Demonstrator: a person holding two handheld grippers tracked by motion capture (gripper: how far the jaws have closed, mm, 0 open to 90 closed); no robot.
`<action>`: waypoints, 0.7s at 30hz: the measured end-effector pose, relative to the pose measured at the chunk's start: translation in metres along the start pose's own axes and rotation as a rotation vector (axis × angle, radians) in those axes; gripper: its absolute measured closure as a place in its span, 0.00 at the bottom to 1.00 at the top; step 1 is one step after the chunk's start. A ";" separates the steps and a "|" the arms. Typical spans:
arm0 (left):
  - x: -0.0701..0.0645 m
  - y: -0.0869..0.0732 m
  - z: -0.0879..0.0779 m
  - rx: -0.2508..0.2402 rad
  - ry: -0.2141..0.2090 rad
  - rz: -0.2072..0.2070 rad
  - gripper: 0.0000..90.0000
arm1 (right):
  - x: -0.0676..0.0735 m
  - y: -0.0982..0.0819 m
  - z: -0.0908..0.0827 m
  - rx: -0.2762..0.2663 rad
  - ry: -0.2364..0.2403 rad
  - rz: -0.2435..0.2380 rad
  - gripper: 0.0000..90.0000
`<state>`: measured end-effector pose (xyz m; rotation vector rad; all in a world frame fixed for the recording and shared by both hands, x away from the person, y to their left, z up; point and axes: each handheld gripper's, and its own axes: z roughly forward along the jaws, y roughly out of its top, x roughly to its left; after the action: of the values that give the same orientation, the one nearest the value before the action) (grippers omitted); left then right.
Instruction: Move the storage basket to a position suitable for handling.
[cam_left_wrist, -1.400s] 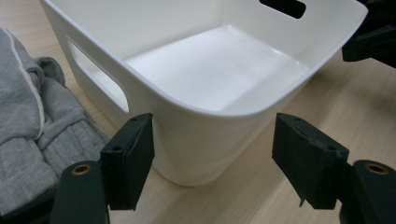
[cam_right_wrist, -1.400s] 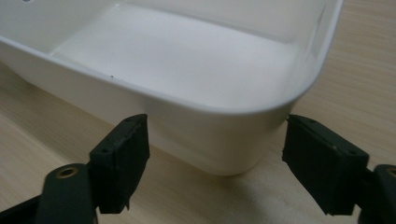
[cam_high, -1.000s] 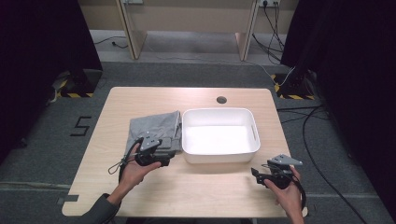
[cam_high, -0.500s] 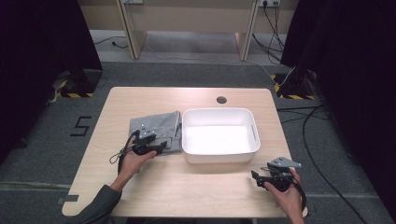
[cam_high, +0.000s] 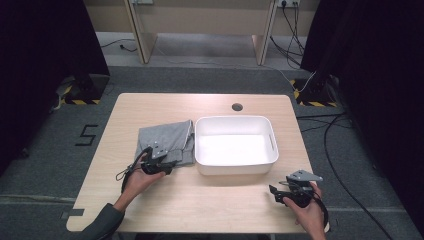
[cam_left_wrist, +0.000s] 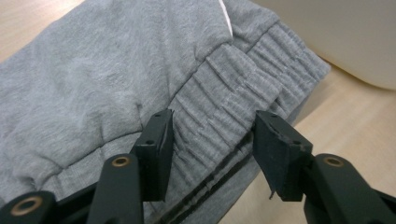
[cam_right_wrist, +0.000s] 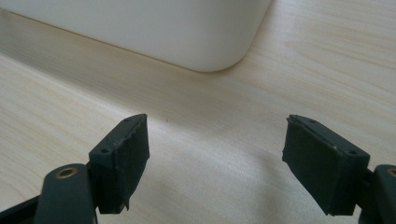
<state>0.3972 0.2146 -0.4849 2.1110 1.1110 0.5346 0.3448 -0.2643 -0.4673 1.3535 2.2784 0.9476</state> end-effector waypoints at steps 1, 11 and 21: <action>-0.002 -0.002 -0.003 0.005 -0.006 0.003 0.55 | 0.000 -0.001 0.000 -0.003 0.002 -0.003 0.26; -0.024 -0.036 -0.045 0.000 -0.085 0.023 0.55 | 0.018 -0.014 -0.005 0.026 0.015 -0.036 0.26; -0.043 -0.060 -0.076 -0.003 -0.137 0.036 0.55 | 0.034 -0.014 -0.004 0.030 0.044 -0.071 0.26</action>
<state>0.2925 0.2320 -0.4789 2.1337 0.9967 0.4017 0.3161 -0.2409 -0.4719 1.2662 2.3655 0.9327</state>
